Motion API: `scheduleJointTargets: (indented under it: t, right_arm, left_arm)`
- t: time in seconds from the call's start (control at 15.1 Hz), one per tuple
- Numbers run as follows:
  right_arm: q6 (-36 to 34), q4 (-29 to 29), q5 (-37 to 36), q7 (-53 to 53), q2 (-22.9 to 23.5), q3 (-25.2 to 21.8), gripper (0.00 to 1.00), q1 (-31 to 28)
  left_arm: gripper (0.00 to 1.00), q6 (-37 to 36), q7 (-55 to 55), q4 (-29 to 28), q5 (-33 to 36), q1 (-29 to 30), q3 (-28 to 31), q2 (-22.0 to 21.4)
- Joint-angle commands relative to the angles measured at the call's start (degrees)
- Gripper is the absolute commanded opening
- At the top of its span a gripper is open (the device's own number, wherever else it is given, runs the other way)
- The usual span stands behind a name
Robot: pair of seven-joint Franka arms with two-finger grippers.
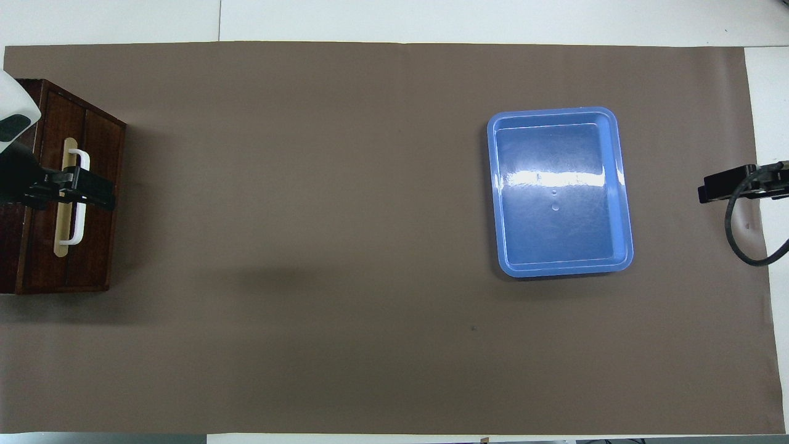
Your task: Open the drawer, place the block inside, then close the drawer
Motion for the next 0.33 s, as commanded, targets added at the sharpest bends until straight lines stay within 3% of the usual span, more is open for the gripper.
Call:
scheduleJointTargets:
  t: [0.0, 0.27]
  right_arm:
    - [0.1, -0.4, 0.0, 0.4, -0.6, 0.6, 1.00, -1.0]
    - [0.0, -0.6, 0.0, 0.4, -0.7, 0.6, 1.00, -1.1]
  left_arm:
    - [1.00, 2.1, -0.7, -0.9, -0.8, -0.2, 0.3, -1.1]
    - [1.00, 2.9, -0.7, -1.0, -0.7, -0.2, 0.3, -1.1]
